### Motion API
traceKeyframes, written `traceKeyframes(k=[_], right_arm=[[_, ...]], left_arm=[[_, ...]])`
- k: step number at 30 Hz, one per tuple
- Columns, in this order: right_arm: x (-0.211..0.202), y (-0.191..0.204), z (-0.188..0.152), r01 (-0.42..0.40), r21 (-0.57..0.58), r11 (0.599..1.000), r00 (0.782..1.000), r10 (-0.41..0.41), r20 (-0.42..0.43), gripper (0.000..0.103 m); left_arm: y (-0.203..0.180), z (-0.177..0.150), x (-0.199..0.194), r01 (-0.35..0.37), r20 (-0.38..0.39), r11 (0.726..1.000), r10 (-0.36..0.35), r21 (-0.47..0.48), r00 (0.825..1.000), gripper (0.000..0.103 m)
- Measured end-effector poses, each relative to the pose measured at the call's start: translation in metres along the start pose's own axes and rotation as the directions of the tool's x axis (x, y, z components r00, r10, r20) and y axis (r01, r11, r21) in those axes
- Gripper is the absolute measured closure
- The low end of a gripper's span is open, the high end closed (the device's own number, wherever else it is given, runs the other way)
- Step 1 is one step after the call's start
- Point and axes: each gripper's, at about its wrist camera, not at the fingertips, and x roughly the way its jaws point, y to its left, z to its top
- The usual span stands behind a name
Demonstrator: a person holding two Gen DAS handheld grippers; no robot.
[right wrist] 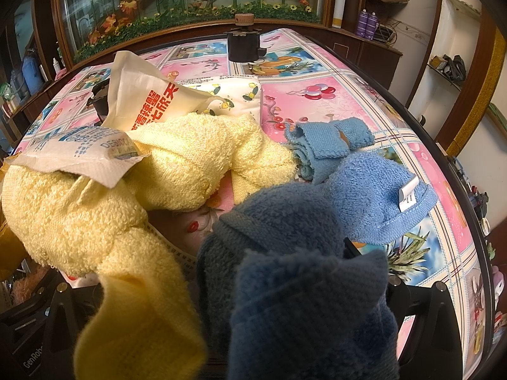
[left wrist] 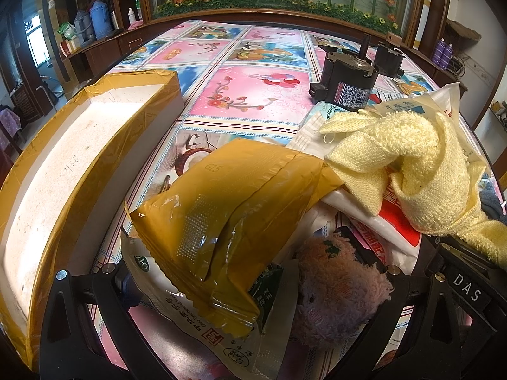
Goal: Organize soft objects
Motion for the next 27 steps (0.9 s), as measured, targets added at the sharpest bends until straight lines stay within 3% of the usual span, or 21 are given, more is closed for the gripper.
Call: traceKeyframes(k=[27], right_arm=[[-0.0006,-0.002,0.0031,-0.003,-0.001,1.0,1.0,0.003,0.001,0.0]], left_arm=[[-0.0016,0.001,0.0002,-0.005,0.0,1.0,0.005,-0.006,1.0,0.0]])
